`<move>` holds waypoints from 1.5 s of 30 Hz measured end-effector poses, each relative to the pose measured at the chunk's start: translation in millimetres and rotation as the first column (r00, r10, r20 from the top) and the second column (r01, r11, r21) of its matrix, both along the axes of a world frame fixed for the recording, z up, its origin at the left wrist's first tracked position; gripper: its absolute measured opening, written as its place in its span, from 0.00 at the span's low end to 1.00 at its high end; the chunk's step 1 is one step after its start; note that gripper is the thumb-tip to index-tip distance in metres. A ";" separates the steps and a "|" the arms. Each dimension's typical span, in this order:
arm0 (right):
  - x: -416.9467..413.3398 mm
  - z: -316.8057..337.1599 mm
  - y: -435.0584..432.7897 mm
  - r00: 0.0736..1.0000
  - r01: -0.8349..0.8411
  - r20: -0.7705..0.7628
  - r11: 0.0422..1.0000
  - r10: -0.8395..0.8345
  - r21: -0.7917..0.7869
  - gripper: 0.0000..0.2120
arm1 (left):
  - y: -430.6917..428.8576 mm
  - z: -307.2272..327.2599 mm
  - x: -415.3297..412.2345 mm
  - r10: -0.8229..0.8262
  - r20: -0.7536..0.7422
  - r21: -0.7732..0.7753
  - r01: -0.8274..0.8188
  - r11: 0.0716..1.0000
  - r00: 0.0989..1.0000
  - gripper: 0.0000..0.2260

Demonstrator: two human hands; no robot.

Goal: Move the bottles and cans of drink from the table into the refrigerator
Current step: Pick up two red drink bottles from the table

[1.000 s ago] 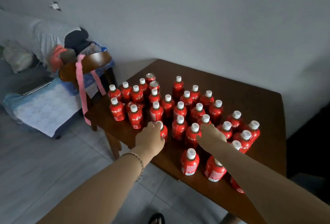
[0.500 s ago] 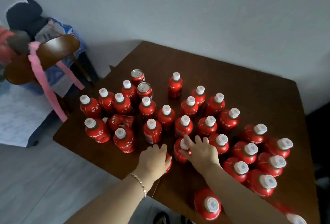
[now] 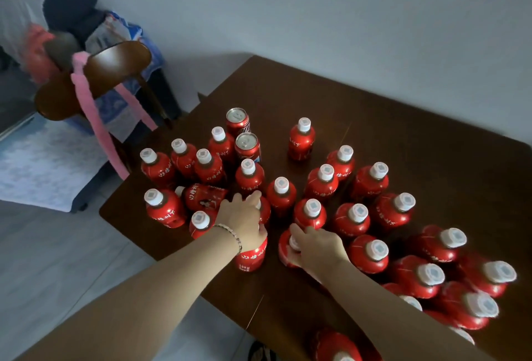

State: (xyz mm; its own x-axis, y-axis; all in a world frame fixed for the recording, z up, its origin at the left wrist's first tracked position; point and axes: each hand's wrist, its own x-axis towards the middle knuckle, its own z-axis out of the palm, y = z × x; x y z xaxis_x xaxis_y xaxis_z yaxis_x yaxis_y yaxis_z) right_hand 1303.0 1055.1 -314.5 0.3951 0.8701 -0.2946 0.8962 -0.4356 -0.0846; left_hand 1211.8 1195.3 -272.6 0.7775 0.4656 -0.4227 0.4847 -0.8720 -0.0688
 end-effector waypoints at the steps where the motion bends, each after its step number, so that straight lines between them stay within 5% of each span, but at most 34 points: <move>1: 1.4 -0.6 0.1 1.000 -0.022 0.020 0.999 0.023 -0.029 0.27 | 1.2 -1.2 0.4 0.012 -0.025 -0.011 -0.012 1.000 1.000 0.25; 11: -2.3 -1.3 -10.4 1.000 0.026 0.019 0.999 -0.025 -0.029 0.27 | -4.2 -15.5 12.6 -0.153 -0.134 -0.027 0.151 0.988 0.979 0.21; 25: 12.5 19.4 -7.7 0.992 -0.126 -0.018 0.990 0.125 -0.057 0.28 | -53.9 33.8 -69.9 0.140 0.071 0.050 -0.144 0.988 0.988 0.22; 30: -18.3 82.8 13.0 0.918 -0.390 -0.041 0.918 0.394 0.074 0.23 | -67.5 61.1 -122.3 0.359 0.135 0.069 -0.370 0.926 0.923 0.22; 38: -166.1 193.3 32.6 0.678 -0.735 0.069 0.674 0.732 0.073 0.25 | -110.8 109.2 -266.2 0.731 0.231 0.062 -0.760 0.647 0.642 0.23; 45: -375.3 205.7 -6.8 0.445 -0.895 0.134 0.433 0.886 0.109 0.26 | -217.4 144.1 -458.4 0.924 0.325 0.068 -0.979 0.191 0.203 0.20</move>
State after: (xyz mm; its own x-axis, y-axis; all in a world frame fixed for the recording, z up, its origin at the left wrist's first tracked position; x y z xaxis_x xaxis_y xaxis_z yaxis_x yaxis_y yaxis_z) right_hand 927.7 1048.4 -108.8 -0.6142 0.7762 -0.1423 0.7851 0.6193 -0.0105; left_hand 753.3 977.9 -128.5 -0.2988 0.9475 -0.1138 0.9520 0.3042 0.0334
